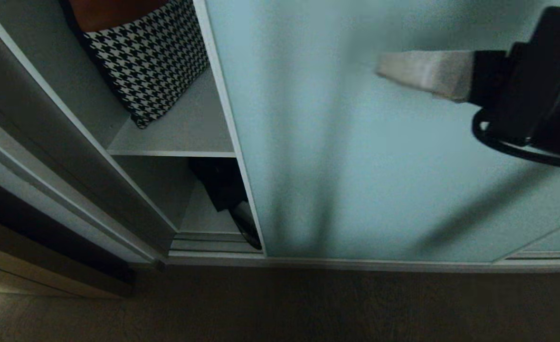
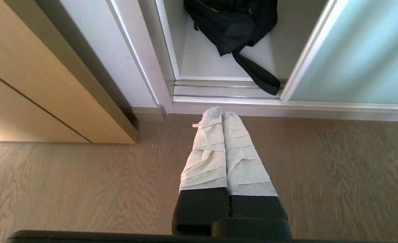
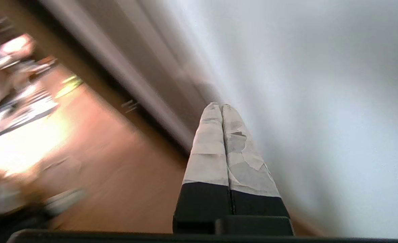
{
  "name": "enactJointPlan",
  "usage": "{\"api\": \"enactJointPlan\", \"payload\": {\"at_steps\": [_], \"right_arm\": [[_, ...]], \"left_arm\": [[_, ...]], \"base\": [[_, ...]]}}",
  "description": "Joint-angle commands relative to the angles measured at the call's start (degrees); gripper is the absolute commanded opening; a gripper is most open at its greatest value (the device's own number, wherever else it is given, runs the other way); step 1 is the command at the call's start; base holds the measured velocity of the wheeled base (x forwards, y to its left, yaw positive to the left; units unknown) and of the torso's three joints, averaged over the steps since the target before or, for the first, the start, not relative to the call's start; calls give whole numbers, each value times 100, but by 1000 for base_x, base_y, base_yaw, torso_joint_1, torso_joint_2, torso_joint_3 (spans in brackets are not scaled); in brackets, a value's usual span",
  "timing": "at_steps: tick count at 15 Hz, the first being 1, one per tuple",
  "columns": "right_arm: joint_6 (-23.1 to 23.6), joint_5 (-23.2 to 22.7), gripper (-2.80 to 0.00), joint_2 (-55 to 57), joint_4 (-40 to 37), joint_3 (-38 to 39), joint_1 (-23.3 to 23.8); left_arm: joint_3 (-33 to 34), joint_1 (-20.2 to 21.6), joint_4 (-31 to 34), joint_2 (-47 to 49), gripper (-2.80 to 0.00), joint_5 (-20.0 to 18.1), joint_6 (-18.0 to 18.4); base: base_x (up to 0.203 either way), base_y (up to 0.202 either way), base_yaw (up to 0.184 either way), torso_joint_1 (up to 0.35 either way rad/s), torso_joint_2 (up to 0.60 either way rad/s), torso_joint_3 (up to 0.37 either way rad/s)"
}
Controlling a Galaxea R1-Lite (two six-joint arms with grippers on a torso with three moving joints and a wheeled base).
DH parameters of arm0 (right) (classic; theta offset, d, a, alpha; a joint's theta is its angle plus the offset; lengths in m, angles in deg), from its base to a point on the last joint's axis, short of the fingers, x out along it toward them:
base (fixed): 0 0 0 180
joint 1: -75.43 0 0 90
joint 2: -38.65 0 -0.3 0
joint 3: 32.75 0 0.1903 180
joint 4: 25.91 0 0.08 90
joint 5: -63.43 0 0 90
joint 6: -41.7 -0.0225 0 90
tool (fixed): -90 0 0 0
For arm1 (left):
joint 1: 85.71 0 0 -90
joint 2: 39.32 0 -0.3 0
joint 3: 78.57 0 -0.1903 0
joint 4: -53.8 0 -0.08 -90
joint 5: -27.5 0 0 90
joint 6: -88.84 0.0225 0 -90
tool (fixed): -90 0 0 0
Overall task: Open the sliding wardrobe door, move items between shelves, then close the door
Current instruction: Close the door
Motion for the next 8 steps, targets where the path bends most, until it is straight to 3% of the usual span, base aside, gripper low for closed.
{"api": "enactJointPlan", "payload": {"at_steps": [1,8], "right_arm": [[78,12,-280,-947,8,412,805],[52,-393,-280,-2862,84,1052,3406]], "left_arm": [[0,2,-2,8,-280,-1,3],[0,2,-2,8,-280,-1,3]], "base": [[0,0,0,0,0,0],[0,0,0,0,0,0]]}}
